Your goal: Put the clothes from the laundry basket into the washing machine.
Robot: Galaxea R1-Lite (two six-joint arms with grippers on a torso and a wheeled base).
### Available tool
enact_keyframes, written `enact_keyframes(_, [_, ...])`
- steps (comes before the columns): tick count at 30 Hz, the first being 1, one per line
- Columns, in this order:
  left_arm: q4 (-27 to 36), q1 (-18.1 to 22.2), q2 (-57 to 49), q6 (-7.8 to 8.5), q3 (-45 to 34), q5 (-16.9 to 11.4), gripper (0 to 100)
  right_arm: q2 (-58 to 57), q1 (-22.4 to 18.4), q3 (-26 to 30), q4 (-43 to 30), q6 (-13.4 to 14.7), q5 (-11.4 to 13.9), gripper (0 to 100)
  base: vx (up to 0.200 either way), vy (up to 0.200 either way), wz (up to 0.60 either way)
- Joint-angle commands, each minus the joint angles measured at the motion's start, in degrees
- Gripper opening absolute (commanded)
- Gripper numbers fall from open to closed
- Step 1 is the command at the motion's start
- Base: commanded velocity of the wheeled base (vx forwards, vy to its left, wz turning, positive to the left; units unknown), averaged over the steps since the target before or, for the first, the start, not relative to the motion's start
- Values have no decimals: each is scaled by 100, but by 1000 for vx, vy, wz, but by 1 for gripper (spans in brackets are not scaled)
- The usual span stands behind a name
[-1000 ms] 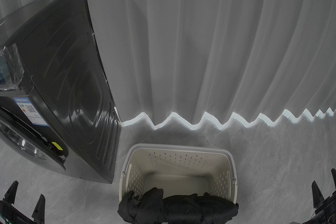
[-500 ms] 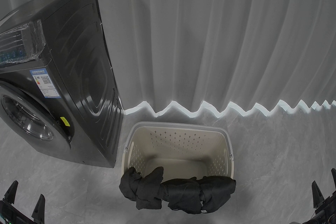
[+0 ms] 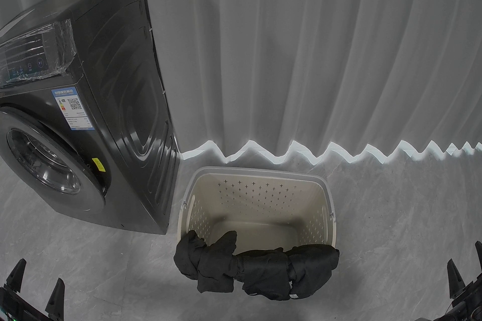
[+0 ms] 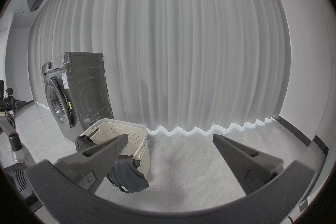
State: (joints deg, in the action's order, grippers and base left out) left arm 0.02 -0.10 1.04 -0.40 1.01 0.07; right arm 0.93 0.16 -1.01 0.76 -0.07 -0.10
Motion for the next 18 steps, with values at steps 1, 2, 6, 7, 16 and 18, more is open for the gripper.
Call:
enact_keyframes(1, [-2,1,-104,-4,-101,1,100,-93,2,101,4,-1,1,100,0,200,0])
enact_keyframes(2, [-2,1,-104,-4,-101,1,100,-93,2,101,4,-1,1,100,0,200,0])
enact_keyframes(6, [-2,1,-104,5,-101,1,100,-93,2,101,4,-1,1,100,0,200,0])
enact_keyframes(7, [-2,1,-104,5,-101,1,100,-93,2,101,4,-1,1,100,0,200,0])
enact_keyframes(16, [-2,1,-104,5,-101,1,100,-93,2,101,-5,-10,1,100,0,200,0])
enact_keyframes(18, [6,1,-104,5,-101,1,100,-93,2,101,-5,-10,10,100,0,200,0])
